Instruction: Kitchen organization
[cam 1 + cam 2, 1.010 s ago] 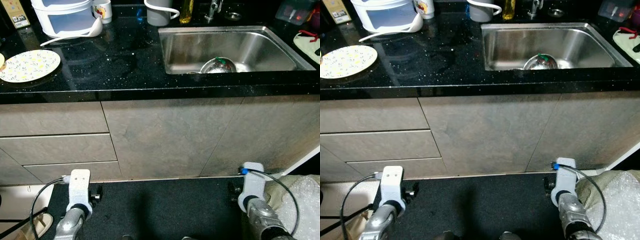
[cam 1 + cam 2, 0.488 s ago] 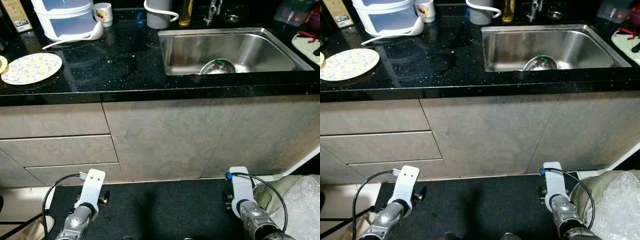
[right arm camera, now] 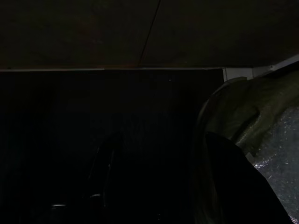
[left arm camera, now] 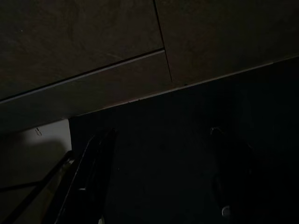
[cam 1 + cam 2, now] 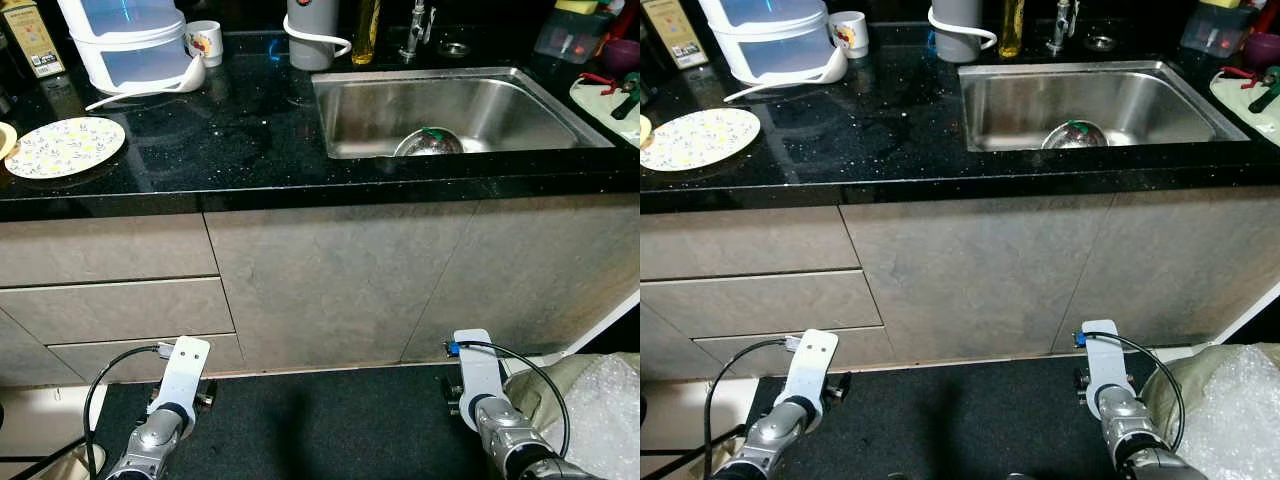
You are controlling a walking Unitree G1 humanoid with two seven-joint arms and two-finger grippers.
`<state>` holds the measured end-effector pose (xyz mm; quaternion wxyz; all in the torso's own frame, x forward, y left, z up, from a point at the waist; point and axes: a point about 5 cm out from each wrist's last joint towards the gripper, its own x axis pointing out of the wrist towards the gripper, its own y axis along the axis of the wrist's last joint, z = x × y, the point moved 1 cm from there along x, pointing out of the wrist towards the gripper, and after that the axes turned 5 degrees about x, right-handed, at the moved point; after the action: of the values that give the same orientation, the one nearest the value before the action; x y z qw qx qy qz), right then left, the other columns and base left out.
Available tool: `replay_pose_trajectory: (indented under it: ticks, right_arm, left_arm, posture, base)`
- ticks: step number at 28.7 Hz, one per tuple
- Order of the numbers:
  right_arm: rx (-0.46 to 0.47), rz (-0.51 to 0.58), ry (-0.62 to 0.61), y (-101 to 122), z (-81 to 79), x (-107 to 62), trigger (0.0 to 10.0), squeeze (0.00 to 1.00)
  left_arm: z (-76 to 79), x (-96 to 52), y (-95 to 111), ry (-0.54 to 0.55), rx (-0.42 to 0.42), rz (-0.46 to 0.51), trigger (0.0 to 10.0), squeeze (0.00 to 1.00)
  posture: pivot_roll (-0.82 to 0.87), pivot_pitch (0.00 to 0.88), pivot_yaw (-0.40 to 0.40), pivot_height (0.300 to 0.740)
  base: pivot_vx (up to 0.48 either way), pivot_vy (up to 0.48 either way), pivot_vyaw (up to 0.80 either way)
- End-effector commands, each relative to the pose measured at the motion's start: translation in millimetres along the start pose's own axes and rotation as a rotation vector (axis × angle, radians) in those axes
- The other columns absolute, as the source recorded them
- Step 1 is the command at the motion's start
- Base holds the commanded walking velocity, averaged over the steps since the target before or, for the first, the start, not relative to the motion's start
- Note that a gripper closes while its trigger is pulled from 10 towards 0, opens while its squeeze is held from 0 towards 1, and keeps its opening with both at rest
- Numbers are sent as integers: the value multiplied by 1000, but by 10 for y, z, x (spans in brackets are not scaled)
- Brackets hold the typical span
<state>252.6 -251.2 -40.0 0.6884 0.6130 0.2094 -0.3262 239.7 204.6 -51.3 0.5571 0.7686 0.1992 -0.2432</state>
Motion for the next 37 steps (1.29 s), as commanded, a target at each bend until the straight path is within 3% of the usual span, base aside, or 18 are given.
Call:
replay_pose_trajectory:
  ticks: [1, 37]
  right_arm:
    - [-6, -27, 2, -49, -26, -2, 10000, 0]
    - [9, -32, -10, -74, 13, -7, 10000, 0]
  left_arm:
    - [-41, 0, -6, 14, 0, -3, 10000, 0]
    - [-58, 13, 17, 24, -26, 5, 10000, 0]
  posture:
    - [-4, 0, -10, 740]
    - [-28, 0, 2, 740]
  base:
    - [0, 0, 0]
    - [0, 0, 0]
